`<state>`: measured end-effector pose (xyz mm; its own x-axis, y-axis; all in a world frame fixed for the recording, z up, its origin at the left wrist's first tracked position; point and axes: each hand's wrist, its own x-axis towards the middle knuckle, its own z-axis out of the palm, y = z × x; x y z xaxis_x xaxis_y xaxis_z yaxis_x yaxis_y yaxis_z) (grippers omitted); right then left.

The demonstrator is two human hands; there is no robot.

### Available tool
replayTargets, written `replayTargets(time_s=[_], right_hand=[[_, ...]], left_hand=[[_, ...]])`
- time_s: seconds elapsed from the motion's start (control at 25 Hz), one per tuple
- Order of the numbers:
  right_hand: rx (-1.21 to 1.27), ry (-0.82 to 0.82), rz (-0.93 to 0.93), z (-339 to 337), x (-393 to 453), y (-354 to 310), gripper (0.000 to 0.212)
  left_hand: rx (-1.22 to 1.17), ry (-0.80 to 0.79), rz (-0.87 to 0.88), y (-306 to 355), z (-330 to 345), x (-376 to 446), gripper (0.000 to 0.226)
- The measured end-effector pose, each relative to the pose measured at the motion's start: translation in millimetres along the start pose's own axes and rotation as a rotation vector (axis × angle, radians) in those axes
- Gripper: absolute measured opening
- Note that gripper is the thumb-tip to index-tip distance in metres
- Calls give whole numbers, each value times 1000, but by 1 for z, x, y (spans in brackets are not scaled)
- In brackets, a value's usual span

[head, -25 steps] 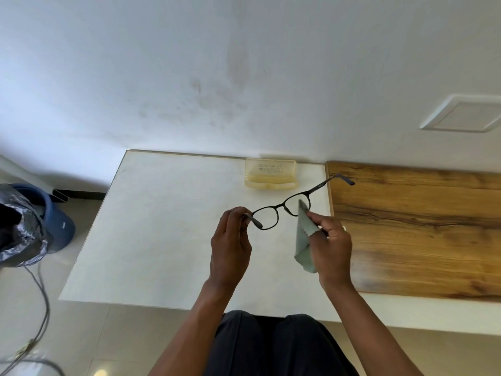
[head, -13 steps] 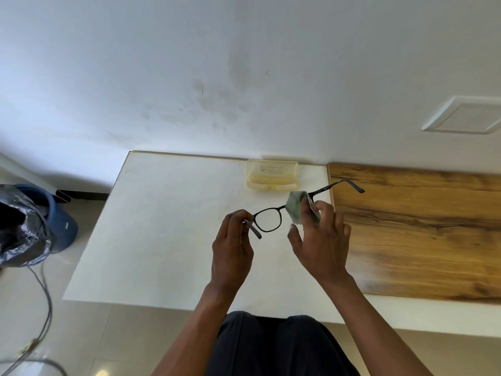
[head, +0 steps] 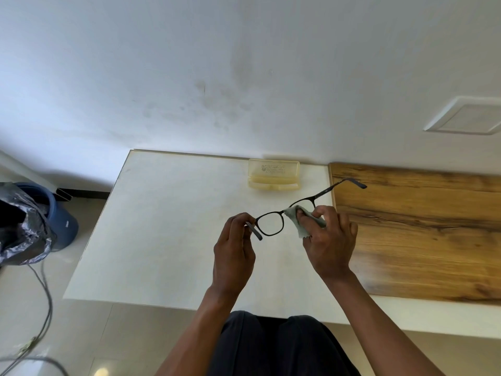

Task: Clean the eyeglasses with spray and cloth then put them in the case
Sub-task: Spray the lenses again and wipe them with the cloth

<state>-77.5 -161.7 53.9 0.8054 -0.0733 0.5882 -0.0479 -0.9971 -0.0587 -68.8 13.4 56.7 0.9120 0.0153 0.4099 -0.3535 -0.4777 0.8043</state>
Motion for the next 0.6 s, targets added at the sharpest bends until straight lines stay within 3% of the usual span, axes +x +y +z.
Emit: replayTargets(time_s=[0.2,0.36,0.6], right_hand=[[-126,-14,66,4,-7,2,33],[-182,-61,86,7,-6,0,43],[13,-134,78,6,-2,-3,57]], left_hand=[[-6,-32,3,5,-1,0,34],[2,-51,17,7,-2,2,31],[-23,-49,-4,9,-1,0,20]])
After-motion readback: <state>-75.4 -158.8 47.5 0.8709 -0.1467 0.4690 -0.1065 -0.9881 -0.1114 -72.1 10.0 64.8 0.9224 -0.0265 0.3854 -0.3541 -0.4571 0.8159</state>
